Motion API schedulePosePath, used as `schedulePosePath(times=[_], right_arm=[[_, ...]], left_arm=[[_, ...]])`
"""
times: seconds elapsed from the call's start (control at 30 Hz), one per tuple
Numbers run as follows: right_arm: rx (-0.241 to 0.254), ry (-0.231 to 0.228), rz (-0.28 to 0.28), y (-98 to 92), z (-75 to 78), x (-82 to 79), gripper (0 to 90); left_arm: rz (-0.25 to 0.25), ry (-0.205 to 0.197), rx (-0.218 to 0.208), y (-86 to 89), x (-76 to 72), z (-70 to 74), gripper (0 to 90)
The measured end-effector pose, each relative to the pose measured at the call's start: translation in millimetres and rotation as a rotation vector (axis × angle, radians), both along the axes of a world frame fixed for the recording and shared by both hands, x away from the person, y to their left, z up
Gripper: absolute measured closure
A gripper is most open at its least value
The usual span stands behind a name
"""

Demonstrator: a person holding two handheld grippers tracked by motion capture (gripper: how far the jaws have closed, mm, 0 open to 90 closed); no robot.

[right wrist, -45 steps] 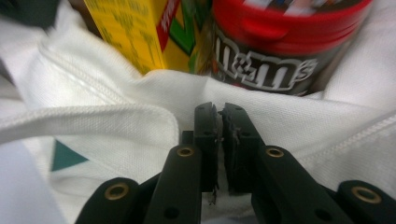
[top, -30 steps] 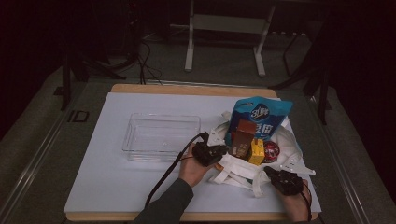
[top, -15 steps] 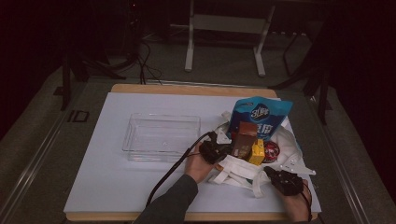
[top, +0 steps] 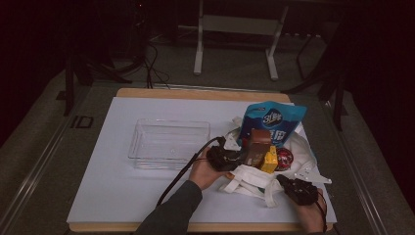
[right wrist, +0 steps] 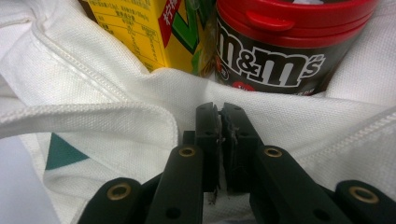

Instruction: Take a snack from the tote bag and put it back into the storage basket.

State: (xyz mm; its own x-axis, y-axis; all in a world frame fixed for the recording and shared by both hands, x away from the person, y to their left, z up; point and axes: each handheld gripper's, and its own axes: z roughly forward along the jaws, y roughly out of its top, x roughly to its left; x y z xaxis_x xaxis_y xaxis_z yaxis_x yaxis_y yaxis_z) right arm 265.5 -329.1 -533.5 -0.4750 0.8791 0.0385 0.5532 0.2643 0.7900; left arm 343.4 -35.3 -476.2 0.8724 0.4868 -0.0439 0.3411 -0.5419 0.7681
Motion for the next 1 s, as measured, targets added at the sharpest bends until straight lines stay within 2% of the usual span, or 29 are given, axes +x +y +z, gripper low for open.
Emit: schedulePosePath(times=[0.13, 0.2, 0.33, 0.43, 0.6, 0.73, 0.83, 1.0], right_arm=[[0.002, 0.000, 0.000, -0.1, 0.0, 0.0, 85.3], [0.003, 0.000, 0.000, -0.2, -0.1, -0.1, 85.3], [0.002, 0.000, -0.002, 0.0, -0.1, -0.3, 85.3], [0.005, 0.000, -0.002, -0.2, -0.1, -0.3, 85.2], [0.011, 0.001, -0.001, -1.1, -0.2, -0.1, 84.8], [0.015, 0.001, 0.000, -1.2, -0.3, 0.0, 84.8], [0.017, 0.002, 0.000, -1.4, -0.4, 0.0, 84.8], [0.017, 0.002, 0.000, -1.4, -0.5, 0.0, 84.8]], left_arm=[[-0.022, 0.031, -0.079, 8.2, 2.9, 11.2, 69.2], [-0.030, 0.033, -0.101, 11.4, 3.5, 16.3, 66.6], [-0.016, -0.048, -0.133, 17.0, 0.7, 29.7, 54.8], [-0.060, -0.035, -0.182, 20.0, 3.2, 39.9, 49.0], [-0.079, -0.050, -0.169, 18.8, 10.0, 52.8, 43.9], [-0.110, -0.053, -0.182, 17.3, 16.8, 60.4, 41.4], [-0.140, -0.055, -0.171, 14.9, 19.6, 62.2, 38.3], [-0.171, -0.061, -0.189, 12.4, 21.2, 64.1, 31.2]])
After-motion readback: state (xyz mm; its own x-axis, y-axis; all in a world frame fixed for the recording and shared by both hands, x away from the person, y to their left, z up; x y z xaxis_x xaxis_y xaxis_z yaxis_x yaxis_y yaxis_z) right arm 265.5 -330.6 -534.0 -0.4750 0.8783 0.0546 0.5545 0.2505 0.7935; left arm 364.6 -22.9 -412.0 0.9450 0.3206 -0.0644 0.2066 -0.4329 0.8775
